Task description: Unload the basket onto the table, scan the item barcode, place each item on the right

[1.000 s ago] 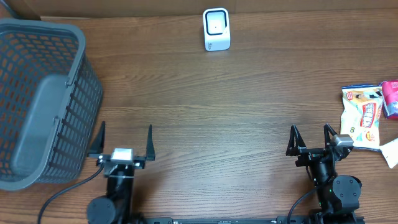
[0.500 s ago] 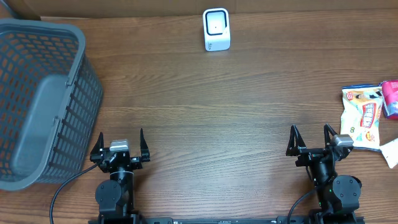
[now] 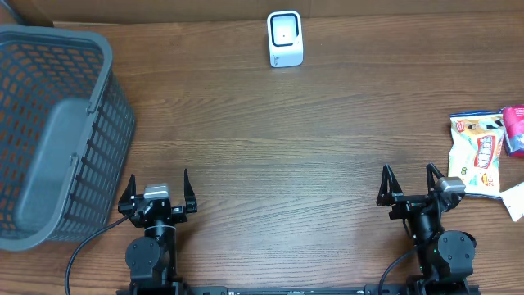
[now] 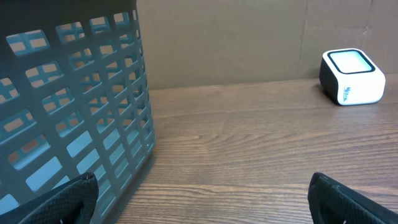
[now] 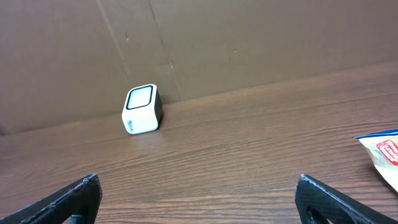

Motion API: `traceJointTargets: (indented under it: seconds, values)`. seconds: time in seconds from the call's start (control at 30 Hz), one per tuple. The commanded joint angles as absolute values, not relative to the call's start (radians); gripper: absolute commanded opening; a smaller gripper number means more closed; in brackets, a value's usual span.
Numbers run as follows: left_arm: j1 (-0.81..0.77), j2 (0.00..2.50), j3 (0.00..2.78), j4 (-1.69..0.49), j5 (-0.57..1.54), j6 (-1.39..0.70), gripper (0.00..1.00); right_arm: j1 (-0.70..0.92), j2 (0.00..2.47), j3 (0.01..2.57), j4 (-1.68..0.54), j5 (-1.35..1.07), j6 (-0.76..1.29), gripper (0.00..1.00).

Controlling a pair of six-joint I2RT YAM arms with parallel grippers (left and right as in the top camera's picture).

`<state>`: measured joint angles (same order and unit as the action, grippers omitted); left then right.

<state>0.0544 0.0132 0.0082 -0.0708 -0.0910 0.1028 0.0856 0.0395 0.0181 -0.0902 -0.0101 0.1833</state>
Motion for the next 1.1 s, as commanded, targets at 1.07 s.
traceJointTargets:
  seconds: [1.07]
  values:
    - [0.059,0.004,0.005,-0.067,-0.105,0.093,1.0,-0.063,0.003,0.008,-0.084,-0.001,0.157,1.0]
